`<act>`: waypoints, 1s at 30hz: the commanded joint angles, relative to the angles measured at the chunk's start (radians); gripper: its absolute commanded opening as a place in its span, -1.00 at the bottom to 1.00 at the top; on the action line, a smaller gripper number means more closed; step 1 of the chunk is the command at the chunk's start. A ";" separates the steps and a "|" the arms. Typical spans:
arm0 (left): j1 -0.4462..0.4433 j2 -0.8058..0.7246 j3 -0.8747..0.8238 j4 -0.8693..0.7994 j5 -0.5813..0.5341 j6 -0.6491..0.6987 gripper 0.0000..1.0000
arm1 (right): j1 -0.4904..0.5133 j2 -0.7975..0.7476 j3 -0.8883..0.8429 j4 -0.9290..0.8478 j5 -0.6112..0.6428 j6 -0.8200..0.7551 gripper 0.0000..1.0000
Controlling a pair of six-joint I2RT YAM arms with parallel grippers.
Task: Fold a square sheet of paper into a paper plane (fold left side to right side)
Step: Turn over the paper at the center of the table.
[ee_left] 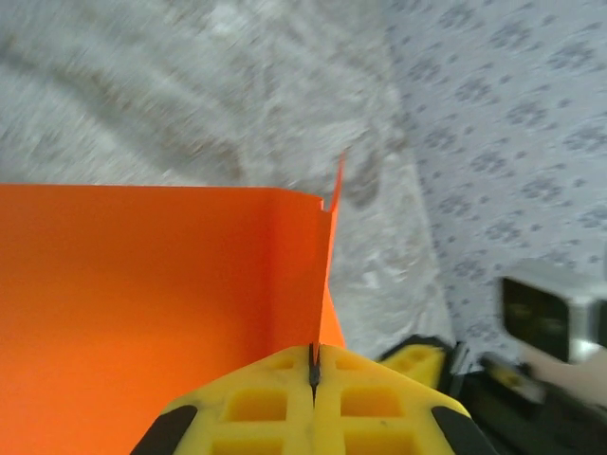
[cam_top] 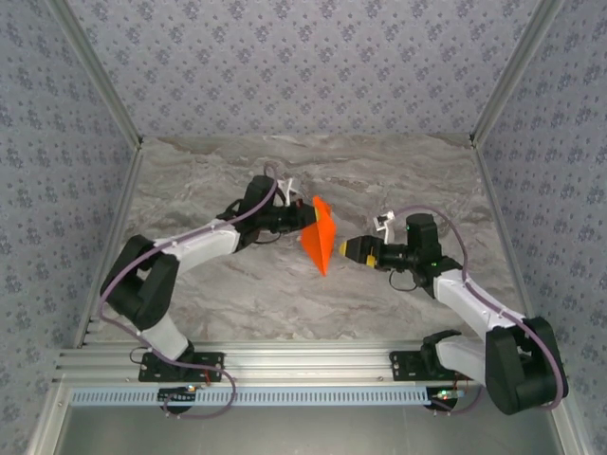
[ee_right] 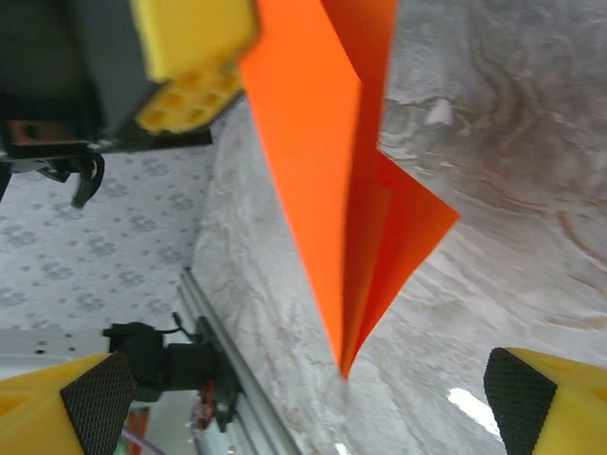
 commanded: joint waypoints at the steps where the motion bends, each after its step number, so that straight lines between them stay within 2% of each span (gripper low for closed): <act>1: 0.011 -0.072 0.071 -0.063 -0.006 0.018 -0.98 | 0.005 0.029 0.008 0.198 -0.110 0.127 1.00; 6: 0.011 -0.106 0.119 -0.042 0.024 -0.030 -0.98 | 0.054 0.093 0.027 0.363 -0.127 0.225 1.00; 13: 0.011 -0.119 0.113 0.049 0.080 -0.117 -0.98 | 0.119 0.161 0.064 0.572 -0.086 0.353 0.98; 17: 0.011 -0.128 0.087 0.109 0.100 -0.164 -0.98 | 0.124 0.186 0.082 0.663 -0.075 0.428 0.79; 20: 0.011 -0.130 0.069 0.161 0.115 -0.200 -0.98 | 0.129 0.191 0.096 0.669 -0.071 0.443 0.57; 23: 0.011 -0.132 0.067 0.168 0.124 -0.207 -0.98 | 0.128 0.183 0.100 0.668 -0.063 0.450 0.23; 25: 0.010 -0.134 0.060 0.164 0.122 -0.203 -0.98 | 0.128 0.169 0.103 0.640 -0.056 0.437 -0.08; 28: 0.014 -0.139 0.046 0.157 0.118 -0.196 -0.95 | 0.129 0.132 0.117 0.512 -0.043 0.355 -0.47; 30: 0.019 -0.149 0.037 0.137 0.115 -0.184 -0.82 | 0.130 0.097 0.135 0.385 -0.026 0.273 -0.67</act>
